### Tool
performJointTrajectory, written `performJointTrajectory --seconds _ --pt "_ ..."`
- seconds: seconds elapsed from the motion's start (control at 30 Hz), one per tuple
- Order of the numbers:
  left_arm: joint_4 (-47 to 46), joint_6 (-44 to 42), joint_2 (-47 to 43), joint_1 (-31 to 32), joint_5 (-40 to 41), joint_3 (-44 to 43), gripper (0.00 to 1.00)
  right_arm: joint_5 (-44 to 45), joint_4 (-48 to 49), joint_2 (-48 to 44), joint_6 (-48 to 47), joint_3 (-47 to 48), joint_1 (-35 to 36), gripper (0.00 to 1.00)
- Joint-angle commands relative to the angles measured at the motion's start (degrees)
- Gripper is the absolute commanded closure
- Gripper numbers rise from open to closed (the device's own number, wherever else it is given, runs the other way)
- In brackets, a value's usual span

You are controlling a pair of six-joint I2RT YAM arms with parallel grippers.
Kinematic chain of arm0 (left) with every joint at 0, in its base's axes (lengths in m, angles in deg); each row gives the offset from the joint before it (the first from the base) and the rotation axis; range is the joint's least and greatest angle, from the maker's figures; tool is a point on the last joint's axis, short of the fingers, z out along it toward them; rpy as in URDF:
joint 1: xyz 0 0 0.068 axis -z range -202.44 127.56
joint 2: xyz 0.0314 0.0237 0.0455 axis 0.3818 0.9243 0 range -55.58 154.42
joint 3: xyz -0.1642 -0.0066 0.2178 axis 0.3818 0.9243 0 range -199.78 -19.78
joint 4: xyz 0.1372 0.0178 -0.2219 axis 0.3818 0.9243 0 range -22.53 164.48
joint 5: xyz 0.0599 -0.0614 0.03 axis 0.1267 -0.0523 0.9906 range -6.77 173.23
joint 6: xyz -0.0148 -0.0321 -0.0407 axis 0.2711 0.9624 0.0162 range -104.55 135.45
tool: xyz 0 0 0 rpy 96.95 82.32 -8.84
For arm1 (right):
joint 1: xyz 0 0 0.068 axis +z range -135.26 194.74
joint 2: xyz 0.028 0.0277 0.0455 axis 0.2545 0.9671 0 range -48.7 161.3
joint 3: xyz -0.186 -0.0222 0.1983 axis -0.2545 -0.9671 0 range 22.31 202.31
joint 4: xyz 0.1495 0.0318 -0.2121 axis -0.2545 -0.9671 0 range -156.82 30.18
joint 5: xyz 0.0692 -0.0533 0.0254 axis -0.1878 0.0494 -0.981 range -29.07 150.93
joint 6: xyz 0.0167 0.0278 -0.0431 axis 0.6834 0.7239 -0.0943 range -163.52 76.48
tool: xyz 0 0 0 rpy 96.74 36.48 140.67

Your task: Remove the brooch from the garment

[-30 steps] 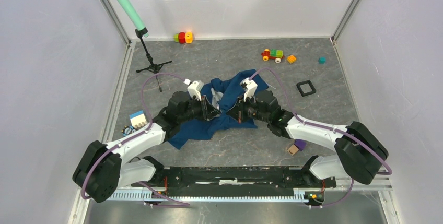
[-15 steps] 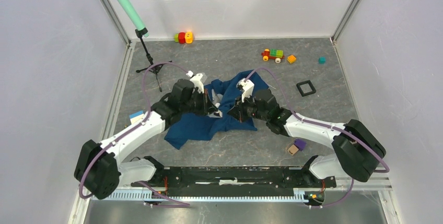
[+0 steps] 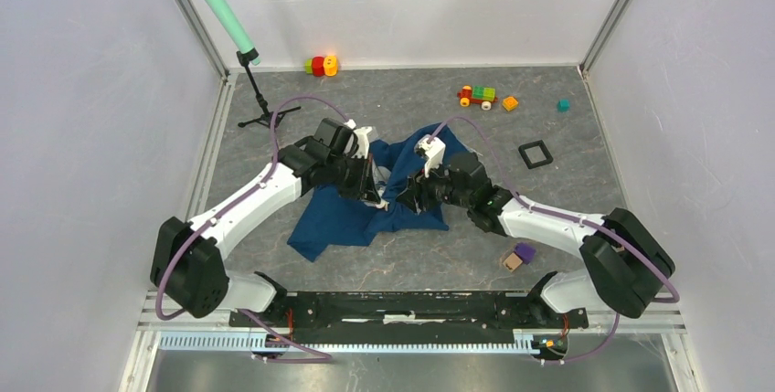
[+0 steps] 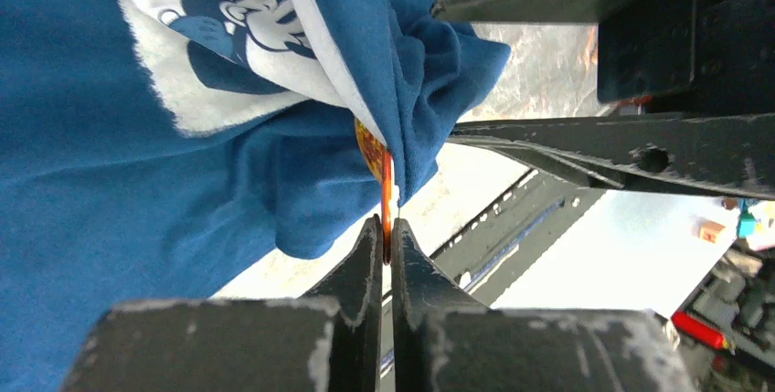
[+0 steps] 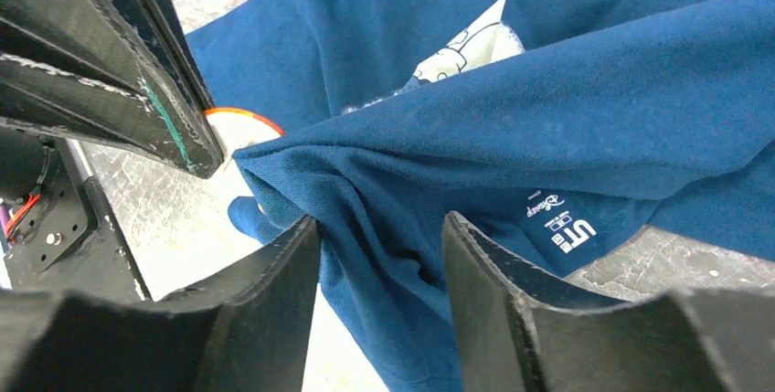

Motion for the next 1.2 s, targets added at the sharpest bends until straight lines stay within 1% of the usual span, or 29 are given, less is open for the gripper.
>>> performJointTrajectory --seconds 0.0,0.07,0.17,0.27,0.37,0.47,0.5,0.63,0.73,0.8,0.87,0.97,1.17 --pt "6.6 -6.1 2.0 -0.5 -8.5 -4.4 0.98 -8.0 7.9 -3.3 0.4 -2.2 -1.8 0.39" --pt "5.7 -6.4 1.5 -0.5 -9.4 -4.4 0.98 -10.7 10.1 -3.9 1.2 -3.4 -1.9 0.34" --pt "1.6 -5.1 0.3 -0.5 -11.1 -2.8 0.98 -14.1 12.8 -4.0 3.5 -4.8 -2.2 0.34" --pt "-1.9 -3.5 0.5 -0.6 -16.2 -1.4 0.98 -16.7 15.7 -3.8 6.1 -5.8 -2.6 0.34" --pt "-2.6 -3.1 2.2 -0.6 -19.6 -1.6 0.98 -20.3 20.8 -3.2 9.8 -7.1 -2.9 0.31" --pt "-2.6 -2.9 2.6 -0.6 -19.9 -1.9 0.98 -19.4 25.8 -3.4 14.6 -9.7 -3.6 0.3" --pt "-2.6 -2.9 2.7 -0.7 -19.9 -1.9 0.98 -18.8 28.2 -3.8 16.8 -11.1 -4.2 0.31" --pt "-4.7 -1.8 2.2 -1.4 -22.6 -1.0 0.98 -19.1 43.3 -3.1 26.6 -16.9 -6.7 0.37" --pt "-6.4 -1.5 2.0 -1.5 -25.0 -0.4 0.98 -21.4 51.6 0.2 33.1 -17.4 -6.9 0.41" --pt "-7.0 -1.5 1.8 -1.5 -26.0 -0.1 0.98 -21.9 59.3 2.3 38.0 -18.6 -6.9 0.41" --pt "-7.2 -1.5 1.8 -1.5 -26.5 -0.1 0.98 -21.9 65.0 4.2 42.0 -19.1 -6.9 0.43" --pt "-8.1 -0.9 1.9 -1.6 -27.6 0.0 0.98 -22.0 69.2 6.4 45.1 -19.3 -6.9 0.46" --pt "-9.4 -0.2 1.5 -1.6 -28.8 0.2 0.98 -20.9 67.2 6.7 43.9 -19.1 -6.9 0.53"
